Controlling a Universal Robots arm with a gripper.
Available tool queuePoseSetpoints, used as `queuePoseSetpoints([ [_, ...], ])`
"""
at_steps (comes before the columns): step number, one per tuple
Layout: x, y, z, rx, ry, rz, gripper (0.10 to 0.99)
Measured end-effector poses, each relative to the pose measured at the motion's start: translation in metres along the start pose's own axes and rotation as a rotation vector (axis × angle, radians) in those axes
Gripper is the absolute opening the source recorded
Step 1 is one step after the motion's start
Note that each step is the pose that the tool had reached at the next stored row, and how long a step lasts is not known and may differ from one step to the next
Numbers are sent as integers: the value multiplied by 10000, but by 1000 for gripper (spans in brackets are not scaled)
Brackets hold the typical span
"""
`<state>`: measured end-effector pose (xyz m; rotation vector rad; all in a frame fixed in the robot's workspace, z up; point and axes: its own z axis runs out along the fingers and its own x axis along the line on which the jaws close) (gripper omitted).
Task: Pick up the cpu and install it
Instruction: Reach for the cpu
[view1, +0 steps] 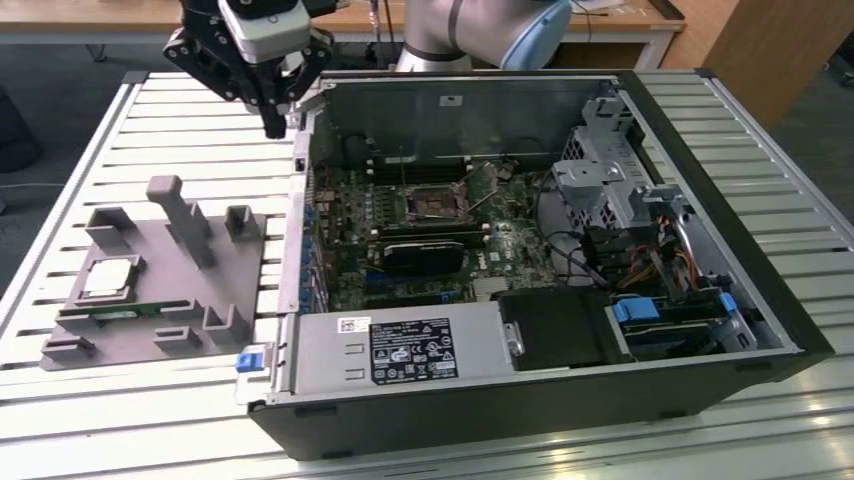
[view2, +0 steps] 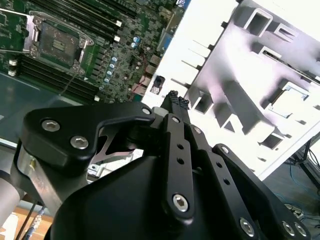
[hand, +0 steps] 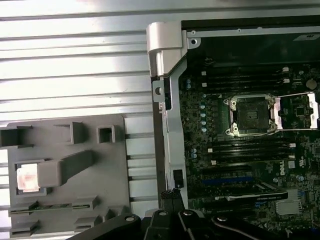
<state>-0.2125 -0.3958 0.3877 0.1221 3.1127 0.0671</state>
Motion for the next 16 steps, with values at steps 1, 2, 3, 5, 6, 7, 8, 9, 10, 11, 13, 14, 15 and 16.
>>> queuePoseSetpoints([
  [1, 18, -1, 0, -1, 0, 0, 106],
  [2, 36, -3, 0, 0, 0, 0, 106],
  [3, 53, -4, 0, -1, 0, 1, 106],
  [5, 85, -7, -1, 0, 0, 1, 106],
  [6, 101, -8, -1, 0, 0, 1, 106],
  [7, 116, -9, -1, 0, 0, 2, 106],
  [8, 132, -10, -1, -1, -1, 1, 106],
  [9, 148, -12, -1, -1, 0, 1, 106],
  [10, 164, -13, -2, 0, 0, 1, 106],
  [11, 179, -14, -2, 0, 0, 0, 106],
  [13, 208, -16, -2, 0, 0, 1, 106],
  [14, 223, -17, -3, 0, 0, 0, 106],
  [15, 238, -19, -3, 0, 0, 1, 106],
  [16, 253, -20, -3, 0, 0, 1, 106],
])
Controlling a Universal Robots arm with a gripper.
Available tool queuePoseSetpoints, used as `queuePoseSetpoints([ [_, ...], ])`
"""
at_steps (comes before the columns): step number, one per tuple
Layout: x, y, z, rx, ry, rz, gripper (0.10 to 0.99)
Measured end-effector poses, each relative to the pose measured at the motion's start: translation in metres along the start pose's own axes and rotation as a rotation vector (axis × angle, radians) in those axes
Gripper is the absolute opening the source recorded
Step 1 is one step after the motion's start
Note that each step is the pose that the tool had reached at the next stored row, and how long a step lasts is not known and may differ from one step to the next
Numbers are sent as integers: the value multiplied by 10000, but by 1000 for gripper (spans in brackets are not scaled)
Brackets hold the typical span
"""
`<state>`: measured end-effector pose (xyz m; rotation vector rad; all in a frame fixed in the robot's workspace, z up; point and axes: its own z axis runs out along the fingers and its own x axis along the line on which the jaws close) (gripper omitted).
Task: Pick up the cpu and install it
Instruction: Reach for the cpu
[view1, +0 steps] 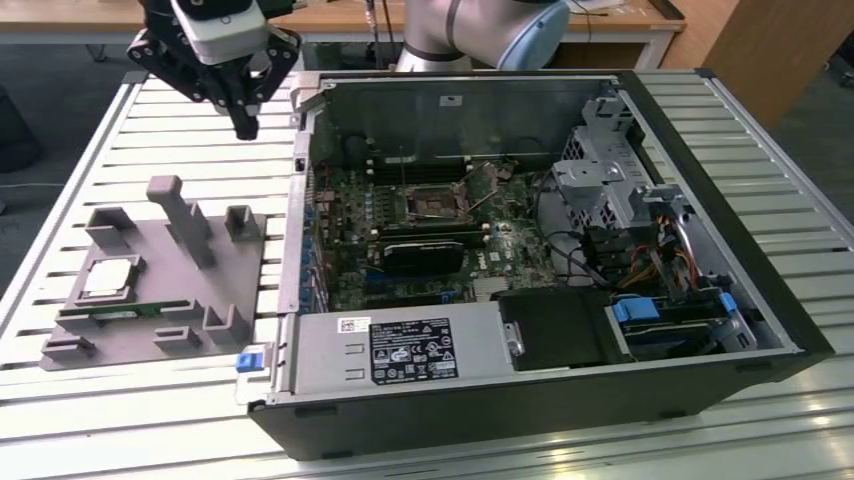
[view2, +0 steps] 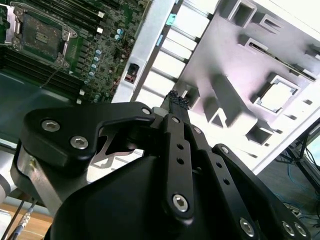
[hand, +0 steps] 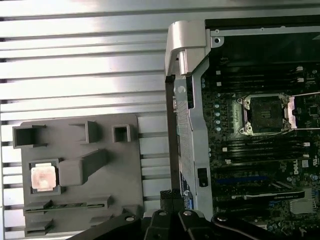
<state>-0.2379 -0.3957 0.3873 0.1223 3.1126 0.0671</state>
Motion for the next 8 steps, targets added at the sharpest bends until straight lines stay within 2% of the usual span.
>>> queuePoseSetpoints([
  [8, 116, -9, -1, 0, 0, 0, 106],
])
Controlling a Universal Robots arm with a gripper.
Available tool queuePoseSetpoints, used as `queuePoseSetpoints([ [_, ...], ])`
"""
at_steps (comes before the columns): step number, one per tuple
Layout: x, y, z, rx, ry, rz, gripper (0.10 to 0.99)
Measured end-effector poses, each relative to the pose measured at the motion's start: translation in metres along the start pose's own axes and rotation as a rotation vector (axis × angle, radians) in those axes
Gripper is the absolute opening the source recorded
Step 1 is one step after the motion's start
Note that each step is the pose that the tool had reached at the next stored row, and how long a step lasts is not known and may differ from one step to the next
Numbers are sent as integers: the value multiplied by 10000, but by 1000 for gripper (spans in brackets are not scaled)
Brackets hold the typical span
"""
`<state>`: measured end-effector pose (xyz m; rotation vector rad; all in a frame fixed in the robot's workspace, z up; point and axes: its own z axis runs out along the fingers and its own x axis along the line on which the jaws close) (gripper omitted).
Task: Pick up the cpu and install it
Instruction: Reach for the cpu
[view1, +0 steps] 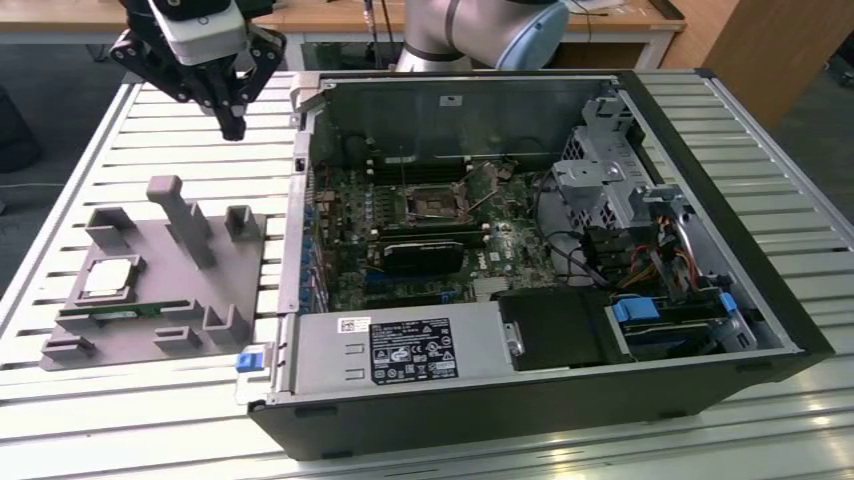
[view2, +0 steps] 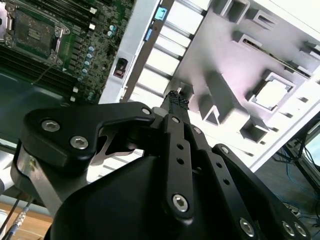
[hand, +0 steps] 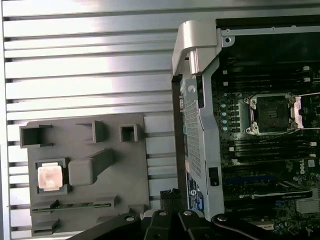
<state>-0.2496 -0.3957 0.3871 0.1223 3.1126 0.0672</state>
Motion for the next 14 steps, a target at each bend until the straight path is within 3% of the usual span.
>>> queuePoseSetpoints([
  [14, 203, -16, -2, 0, 0, 0, 106],
])
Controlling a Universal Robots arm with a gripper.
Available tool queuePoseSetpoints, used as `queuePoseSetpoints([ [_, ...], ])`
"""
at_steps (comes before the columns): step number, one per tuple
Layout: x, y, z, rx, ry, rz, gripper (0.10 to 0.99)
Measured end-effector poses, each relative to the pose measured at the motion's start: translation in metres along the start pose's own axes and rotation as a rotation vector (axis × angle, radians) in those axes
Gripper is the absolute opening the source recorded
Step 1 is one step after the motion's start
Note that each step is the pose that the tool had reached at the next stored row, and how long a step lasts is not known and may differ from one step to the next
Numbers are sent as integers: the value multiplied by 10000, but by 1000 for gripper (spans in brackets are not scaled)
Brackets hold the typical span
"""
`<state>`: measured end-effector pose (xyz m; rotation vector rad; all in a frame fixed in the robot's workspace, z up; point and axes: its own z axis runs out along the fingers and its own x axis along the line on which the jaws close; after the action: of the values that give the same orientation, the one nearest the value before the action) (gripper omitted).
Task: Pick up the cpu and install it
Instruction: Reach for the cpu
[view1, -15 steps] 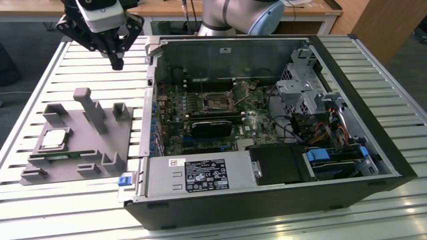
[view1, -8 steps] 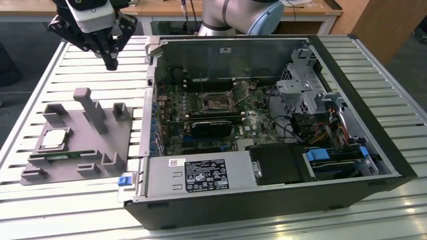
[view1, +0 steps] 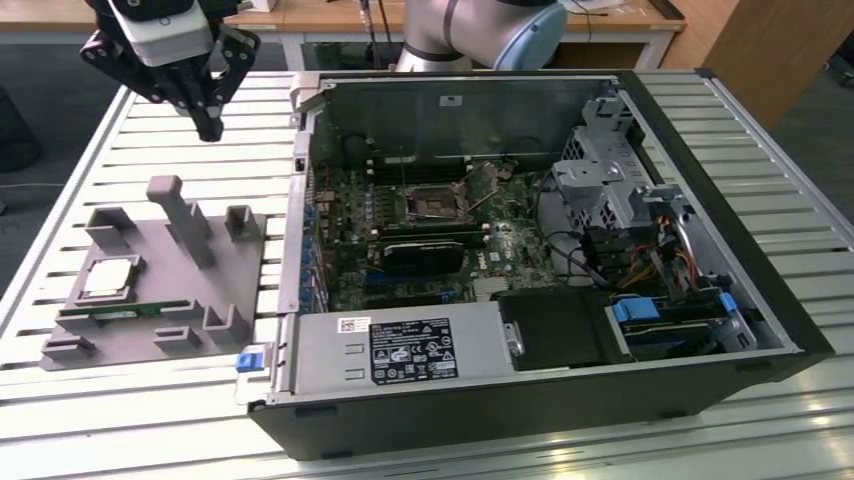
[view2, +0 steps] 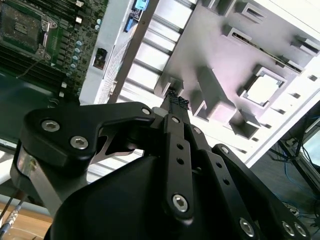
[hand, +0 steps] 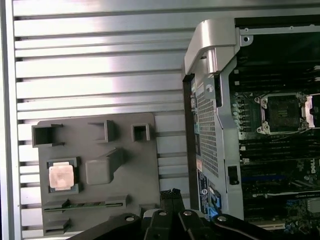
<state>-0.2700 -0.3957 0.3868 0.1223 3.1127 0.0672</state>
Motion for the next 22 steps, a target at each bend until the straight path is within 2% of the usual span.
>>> queuePoseSetpoints([
  [22, 311, -24, -5, 0, 0, 0, 106],
])
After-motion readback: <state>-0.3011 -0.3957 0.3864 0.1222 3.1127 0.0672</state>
